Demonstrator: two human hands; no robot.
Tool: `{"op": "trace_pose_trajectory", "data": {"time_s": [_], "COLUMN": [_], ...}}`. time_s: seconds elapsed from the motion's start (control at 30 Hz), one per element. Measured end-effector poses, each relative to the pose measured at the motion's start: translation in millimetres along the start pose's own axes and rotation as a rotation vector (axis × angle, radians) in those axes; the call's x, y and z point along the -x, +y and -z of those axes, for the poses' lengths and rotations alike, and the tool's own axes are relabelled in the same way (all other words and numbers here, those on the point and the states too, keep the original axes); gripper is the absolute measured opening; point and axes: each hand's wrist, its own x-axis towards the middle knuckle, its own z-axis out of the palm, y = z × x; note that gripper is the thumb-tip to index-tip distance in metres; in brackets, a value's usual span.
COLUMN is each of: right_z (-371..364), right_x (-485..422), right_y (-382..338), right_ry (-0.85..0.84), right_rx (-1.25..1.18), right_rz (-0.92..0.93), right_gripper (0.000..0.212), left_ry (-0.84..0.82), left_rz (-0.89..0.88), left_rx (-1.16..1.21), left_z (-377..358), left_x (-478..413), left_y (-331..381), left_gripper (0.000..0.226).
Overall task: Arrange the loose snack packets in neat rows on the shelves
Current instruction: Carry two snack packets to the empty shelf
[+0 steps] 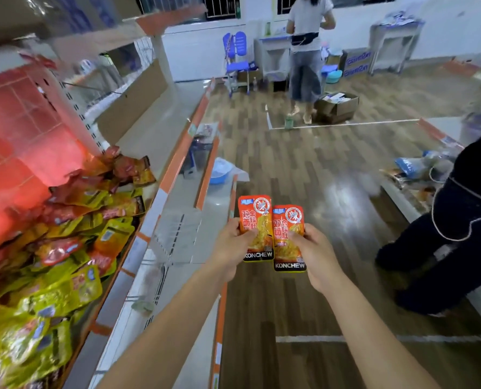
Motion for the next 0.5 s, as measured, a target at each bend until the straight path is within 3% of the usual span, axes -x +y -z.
{"op": "trace_pose_trajectory", "data": {"time_s": [0.13, 0.5], "right_z": [-4, 2], "right_x": [-71, -286], "right_y": [-14, -79], "right_ry": [0.015, 0.007], "right_rx": [-0.034, -0.039], "right_rz": [0.009, 0.046], "right_gripper": [0.007, 0.011], "left_ry": [-0.027, 0.06], "left_rz": [0.003, -0.011], "left_rx": [0.007, 0.095], "left_z": [-11, -53], "left_x": [-68, -275], "left_y": [15, 87], "left_gripper": [0.025, 0.026]}}
